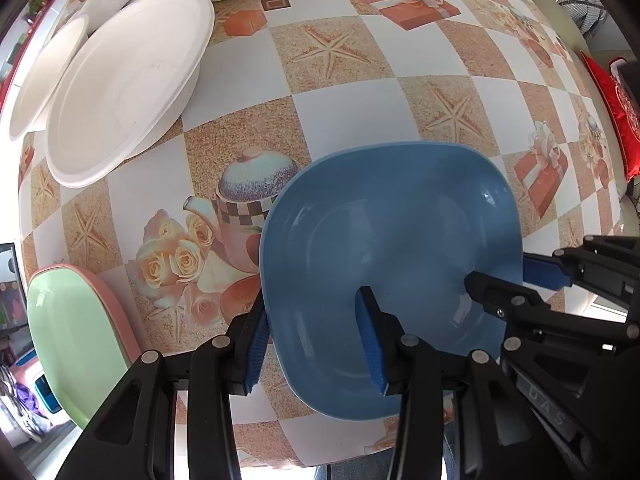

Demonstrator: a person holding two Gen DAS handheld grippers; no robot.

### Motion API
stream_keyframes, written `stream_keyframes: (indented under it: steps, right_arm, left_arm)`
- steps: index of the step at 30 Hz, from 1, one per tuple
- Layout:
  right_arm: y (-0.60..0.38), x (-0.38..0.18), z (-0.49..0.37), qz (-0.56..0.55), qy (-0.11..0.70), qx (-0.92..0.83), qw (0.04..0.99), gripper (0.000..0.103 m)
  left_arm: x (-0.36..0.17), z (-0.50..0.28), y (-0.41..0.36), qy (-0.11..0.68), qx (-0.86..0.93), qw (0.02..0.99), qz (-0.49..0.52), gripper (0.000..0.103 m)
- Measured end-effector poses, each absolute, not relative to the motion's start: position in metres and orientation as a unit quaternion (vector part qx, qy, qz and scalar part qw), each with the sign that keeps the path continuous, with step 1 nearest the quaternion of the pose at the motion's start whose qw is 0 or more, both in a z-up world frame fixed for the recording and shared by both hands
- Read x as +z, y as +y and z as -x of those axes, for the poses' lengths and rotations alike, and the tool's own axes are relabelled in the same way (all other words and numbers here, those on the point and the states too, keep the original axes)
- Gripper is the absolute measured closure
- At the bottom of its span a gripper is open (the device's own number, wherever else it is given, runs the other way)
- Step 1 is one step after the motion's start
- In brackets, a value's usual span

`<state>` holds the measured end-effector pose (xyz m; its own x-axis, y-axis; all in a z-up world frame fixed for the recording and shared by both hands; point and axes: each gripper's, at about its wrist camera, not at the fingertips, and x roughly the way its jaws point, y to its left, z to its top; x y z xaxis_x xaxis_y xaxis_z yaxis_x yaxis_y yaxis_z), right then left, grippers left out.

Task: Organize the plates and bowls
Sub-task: 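Carry the blue plate with both tools onto the green plate, open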

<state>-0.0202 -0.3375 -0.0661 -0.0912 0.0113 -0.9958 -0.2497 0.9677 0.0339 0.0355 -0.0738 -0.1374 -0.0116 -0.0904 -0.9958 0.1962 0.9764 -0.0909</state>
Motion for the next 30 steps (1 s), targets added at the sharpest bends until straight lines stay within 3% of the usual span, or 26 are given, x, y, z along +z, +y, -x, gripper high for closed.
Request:
stream_keyframes:
  steps: [19,30]
  right_arm:
    - [-0.286,-0.086,0.04,0.048,0.756,0.1,0.645,0.078]
    - [-0.214,-0.089,-0.03,0.067,0.749,0.153,0.641,0.078]
  left_arm:
    - [-0.148,-0.025,-0.043,0.72,-0.111,0.683,-0.044,0.058]
    - [-0.12,-0.019,0.014,0.716,-0.081,0.694,-0.018,0.058]
